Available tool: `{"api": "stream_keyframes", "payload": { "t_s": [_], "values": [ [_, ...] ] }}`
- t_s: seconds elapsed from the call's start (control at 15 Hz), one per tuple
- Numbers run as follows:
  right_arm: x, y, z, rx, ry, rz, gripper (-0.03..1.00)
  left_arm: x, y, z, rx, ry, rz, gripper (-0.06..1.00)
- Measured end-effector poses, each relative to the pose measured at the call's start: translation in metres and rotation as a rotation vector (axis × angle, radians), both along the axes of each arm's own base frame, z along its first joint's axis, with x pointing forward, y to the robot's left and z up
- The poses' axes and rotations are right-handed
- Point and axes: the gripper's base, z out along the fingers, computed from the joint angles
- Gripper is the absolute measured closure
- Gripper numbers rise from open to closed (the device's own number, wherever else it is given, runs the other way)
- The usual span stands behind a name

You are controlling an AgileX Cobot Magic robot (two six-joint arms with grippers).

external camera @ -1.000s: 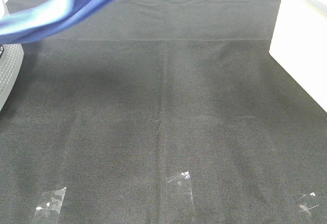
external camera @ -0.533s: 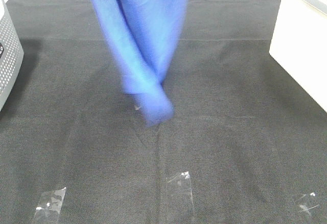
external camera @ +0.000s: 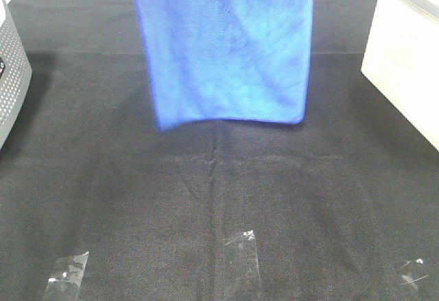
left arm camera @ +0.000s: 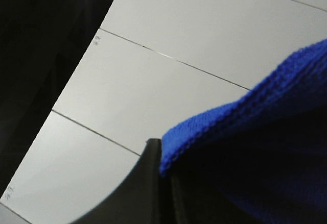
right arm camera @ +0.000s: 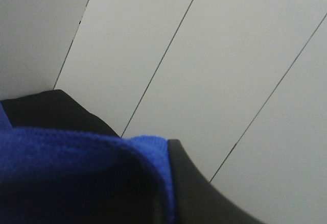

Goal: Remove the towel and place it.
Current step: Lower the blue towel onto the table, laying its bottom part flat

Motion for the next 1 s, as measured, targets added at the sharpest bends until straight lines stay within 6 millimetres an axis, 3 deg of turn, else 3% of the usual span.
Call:
{"api": "stream_keyframes", "payload": {
  "t_s": [0.2, 0.33, 0.4, 0.53, 0.6, 0.8, 1.0],
  "values": [
    [0.018, 0.008, -0.016, -0.004, -0.031, 0.0, 0.96, 0.017, 0.018, -0.007, -0.1, -0.01, 0.031, 0.94],
    [0.041, 0.019, -0.032, 0.004, -0.059, 0.003, 0.96, 0.043, 0.024, -0.018, -0.124, -0.046, 0.051, 0.94],
    [0.041, 0.019, -0.032, 0.004, -0.059, 0.003, 0.96, 0.043, 0.024, -0.018, -0.124, -0.046, 0.051, 0.94],
    [0.07, 0.028, -0.041, -0.002, -0.091, -0.008, 0.96, 0.074, 0.026, -0.023, -0.141, -0.079, 0.067, 0.94],
    [0.08, 0.025, -0.041, 0.009, -0.115, -0.021, 0.96, 0.082, 0.024, -0.023, -0.149, -0.097, 0.066, 0.94],
    [0.105, -0.01, -0.033, 0.13, -0.167, -0.086, 0.96, 0.106, 0.018, -0.019, -0.202, -0.174, 0.04, 0.94],
    [0.113, -0.026, -0.031, 0.221, -0.206, -0.104, 0.96, 0.123, 0.015, -0.016, -0.26, -0.17, 0.013, 0.94]
  ]
}}
